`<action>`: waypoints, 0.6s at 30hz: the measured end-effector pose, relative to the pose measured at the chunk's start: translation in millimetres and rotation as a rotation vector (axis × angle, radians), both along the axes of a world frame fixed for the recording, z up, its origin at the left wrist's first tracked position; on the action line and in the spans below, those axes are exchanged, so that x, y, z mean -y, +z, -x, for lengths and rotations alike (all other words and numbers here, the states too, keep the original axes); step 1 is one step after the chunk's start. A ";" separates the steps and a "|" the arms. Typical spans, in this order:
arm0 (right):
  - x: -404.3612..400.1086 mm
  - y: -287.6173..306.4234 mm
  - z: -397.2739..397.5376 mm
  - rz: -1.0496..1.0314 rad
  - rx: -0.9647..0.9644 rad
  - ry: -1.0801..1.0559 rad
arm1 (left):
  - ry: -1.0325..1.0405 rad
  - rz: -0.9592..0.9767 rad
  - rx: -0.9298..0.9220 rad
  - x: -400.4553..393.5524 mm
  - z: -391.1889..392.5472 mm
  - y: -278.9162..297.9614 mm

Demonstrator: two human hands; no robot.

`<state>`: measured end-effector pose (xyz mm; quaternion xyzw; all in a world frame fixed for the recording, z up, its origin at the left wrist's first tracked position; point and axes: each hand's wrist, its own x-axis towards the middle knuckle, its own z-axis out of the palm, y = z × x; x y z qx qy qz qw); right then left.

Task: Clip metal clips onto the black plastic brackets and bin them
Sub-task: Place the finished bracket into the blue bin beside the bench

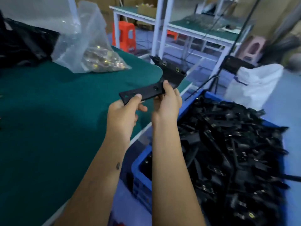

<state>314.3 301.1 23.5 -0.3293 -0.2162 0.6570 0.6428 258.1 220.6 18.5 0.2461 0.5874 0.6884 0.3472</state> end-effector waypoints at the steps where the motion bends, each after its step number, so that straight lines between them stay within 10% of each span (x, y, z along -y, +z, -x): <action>1: -5.1 -6.3 -24.2 0.022 0.001 -0.053 | -0.052 0.008 -0.058 -5.7 -20.7 -3.6; 14: -47.4 -70.9 -194.7 0.371 0.493 -0.266 | -0.566 0.332 -0.232 -37.7 -119.4 -60.3; 18: -65.9 -83.4 -205.2 0.422 0.897 -0.251 | -0.596 0.382 -0.248 -37.3 -110.6 -64.1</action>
